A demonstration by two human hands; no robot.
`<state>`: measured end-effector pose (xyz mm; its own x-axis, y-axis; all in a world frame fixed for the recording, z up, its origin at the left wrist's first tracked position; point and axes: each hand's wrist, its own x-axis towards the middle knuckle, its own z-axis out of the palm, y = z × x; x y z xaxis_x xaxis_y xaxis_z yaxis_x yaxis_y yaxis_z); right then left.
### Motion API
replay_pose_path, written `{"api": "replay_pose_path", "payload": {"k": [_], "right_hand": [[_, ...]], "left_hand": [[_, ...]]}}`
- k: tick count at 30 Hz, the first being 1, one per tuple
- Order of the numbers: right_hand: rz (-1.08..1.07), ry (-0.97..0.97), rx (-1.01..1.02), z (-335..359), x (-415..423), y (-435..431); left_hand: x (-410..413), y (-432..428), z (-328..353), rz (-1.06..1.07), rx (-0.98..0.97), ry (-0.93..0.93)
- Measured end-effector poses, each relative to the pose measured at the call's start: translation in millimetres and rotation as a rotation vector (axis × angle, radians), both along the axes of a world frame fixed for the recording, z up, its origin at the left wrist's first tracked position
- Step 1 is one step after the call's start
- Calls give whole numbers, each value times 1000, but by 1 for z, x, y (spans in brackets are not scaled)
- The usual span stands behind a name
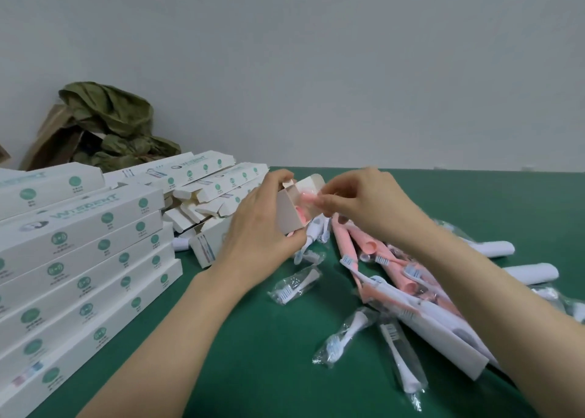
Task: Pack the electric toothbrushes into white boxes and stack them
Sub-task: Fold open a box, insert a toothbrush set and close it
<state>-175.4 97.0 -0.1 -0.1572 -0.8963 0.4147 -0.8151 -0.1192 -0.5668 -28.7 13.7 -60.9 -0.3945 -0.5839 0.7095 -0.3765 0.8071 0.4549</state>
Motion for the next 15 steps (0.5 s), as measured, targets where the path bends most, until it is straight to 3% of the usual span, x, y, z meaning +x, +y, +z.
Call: {"api": "replay_pose_path", "payload": {"k": [5,8,10,15], "right_hand": [[-26,561,11,16,12,-6],[-59,661,-11,25,25,-15],[-24,525,-26,31,28,-21],[257,-70,-101,36,30,-22]], "left_hand": [[-1,1,-1,-48,45,-6],[2,-1,1,-57,35,6],[5,-4,4,-28,36,65],[12,-12,11,38,79,255]]}}
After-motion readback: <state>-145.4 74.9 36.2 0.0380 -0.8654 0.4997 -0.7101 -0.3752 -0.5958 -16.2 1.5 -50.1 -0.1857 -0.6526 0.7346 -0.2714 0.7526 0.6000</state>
